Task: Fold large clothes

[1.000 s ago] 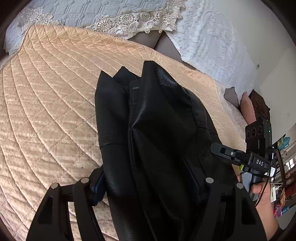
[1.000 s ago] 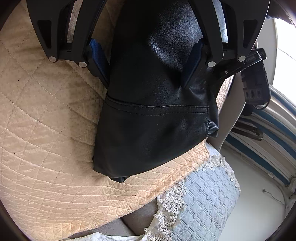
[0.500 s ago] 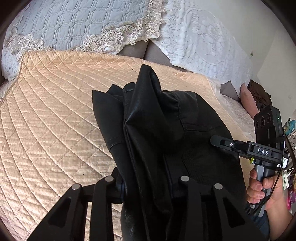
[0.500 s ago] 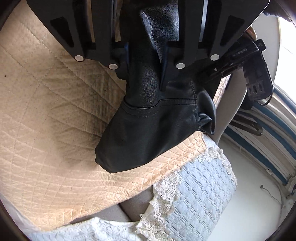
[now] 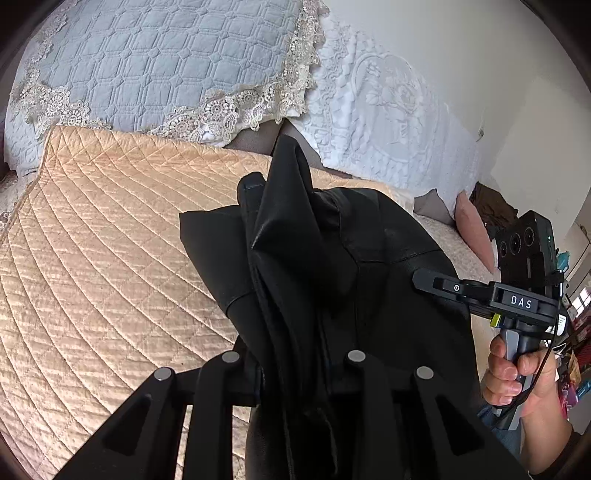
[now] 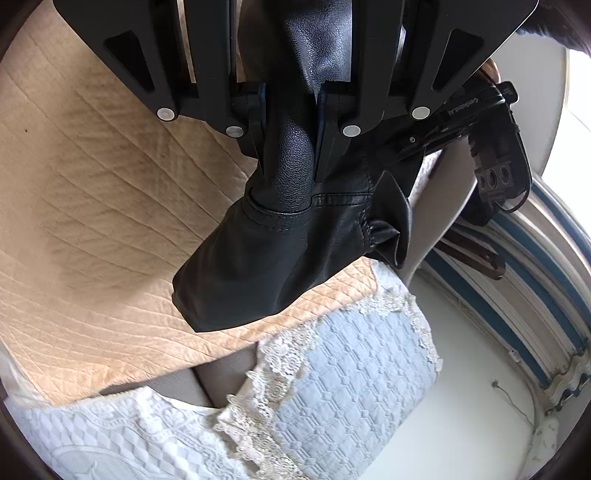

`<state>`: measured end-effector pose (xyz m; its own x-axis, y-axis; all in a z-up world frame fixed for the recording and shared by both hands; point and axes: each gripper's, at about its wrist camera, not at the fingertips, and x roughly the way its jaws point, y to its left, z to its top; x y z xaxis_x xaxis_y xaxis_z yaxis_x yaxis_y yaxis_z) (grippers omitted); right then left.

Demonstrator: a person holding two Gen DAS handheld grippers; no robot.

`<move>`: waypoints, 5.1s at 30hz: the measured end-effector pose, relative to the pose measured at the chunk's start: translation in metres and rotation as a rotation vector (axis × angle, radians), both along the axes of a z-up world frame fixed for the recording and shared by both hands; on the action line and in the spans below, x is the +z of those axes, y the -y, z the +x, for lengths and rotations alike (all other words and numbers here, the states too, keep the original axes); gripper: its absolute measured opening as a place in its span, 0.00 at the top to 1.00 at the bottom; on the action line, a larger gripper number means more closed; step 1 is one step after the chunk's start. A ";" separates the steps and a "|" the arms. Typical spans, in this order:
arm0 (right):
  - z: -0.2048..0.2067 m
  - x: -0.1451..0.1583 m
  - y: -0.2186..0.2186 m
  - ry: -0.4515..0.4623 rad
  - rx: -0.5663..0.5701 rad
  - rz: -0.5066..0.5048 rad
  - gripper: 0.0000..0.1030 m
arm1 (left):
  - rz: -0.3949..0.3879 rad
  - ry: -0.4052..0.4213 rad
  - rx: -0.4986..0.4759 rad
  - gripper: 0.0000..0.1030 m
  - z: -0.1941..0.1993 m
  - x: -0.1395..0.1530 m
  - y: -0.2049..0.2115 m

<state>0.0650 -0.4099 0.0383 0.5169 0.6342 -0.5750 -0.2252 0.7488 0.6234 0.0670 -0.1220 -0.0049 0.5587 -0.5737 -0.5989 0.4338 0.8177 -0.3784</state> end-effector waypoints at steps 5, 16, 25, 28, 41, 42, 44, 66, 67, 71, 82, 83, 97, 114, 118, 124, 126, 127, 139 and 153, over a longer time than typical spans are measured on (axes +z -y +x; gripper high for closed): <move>0.022 0.012 -0.013 0.033 0.022 0.026 0.81 | 0.002 0.032 0.029 0.78 0.021 0.020 -0.016; 0.129 0.005 -0.056 0.048 0.065 0.110 0.81 | 0.073 0.075 0.084 0.78 0.119 0.037 -0.049; 0.202 -0.064 -0.068 -0.119 -0.042 -0.029 0.70 | 0.138 -0.105 0.175 0.63 0.202 -0.057 -0.070; 0.201 -0.071 -0.059 -0.127 -0.048 0.009 0.70 | 0.026 -0.124 0.195 0.61 0.194 -0.065 -0.091; 0.125 -0.028 -0.098 0.090 0.099 -0.180 0.70 | 0.188 0.034 0.166 0.66 0.100 -0.030 -0.066; 0.124 -0.035 -0.105 0.073 0.117 -0.214 0.70 | 0.211 0.011 0.174 0.67 0.101 -0.042 -0.066; 0.123 -0.053 -0.116 0.040 0.145 -0.278 0.70 | 0.197 0.022 0.179 0.67 0.102 -0.050 -0.069; 0.014 -0.039 -0.082 0.136 0.084 -0.375 0.41 | 0.308 0.029 0.306 0.37 0.009 -0.044 -0.047; 0.015 -0.044 -0.082 0.122 0.086 -0.384 0.41 | 0.317 0.008 0.311 0.37 0.012 -0.049 -0.048; 0.016 -0.054 -0.080 0.112 0.098 -0.398 0.41 | 0.326 -0.035 0.330 0.37 0.018 -0.059 -0.052; 0.015 -0.069 -0.088 0.101 0.121 -0.457 0.41 | 0.334 -0.074 0.331 0.36 0.025 -0.069 -0.051; 0.015 -0.071 -0.088 0.095 0.122 -0.462 0.41 | 0.334 -0.080 0.330 0.36 0.025 -0.070 -0.052; 0.014 -0.084 -0.096 0.079 0.133 -0.490 0.38 | 0.388 -0.058 0.311 0.27 0.025 -0.074 -0.043; 0.013 -0.086 -0.100 0.076 0.135 -0.495 0.34 | 0.401 -0.056 0.312 0.24 0.028 -0.076 -0.044; 0.013 -0.087 -0.101 0.076 0.134 -0.493 0.34 | 0.402 -0.056 0.312 0.24 0.028 -0.077 -0.045; 0.012 -0.088 -0.101 0.075 0.136 -0.491 0.33 | 0.402 -0.056 0.312 0.23 0.028 -0.077 -0.045; 0.012 -0.088 -0.102 0.075 0.135 -0.491 0.32 | 0.403 -0.056 0.312 0.23 0.028 -0.077 -0.045; 0.012 -0.088 -0.102 0.075 0.134 -0.492 0.32 | 0.402 -0.056 0.312 0.23 0.028 -0.077 -0.045; 0.012 -0.089 -0.102 0.075 0.133 -0.491 0.32 | 0.405 -0.056 0.314 0.22 0.028 -0.077 -0.047; 0.012 -0.089 -0.102 0.074 0.132 -0.491 0.31 | 0.406 -0.058 0.317 0.20 0.029 -0.079 -0.050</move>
<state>0.0770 -0.3076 -0.0507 0.5013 0.3614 -0.7862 -0.3678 0.9114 0.1845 0.0963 -0.0715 -0.0836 0.6264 -0.0960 -0.7736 0.1284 0.9915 -0.0190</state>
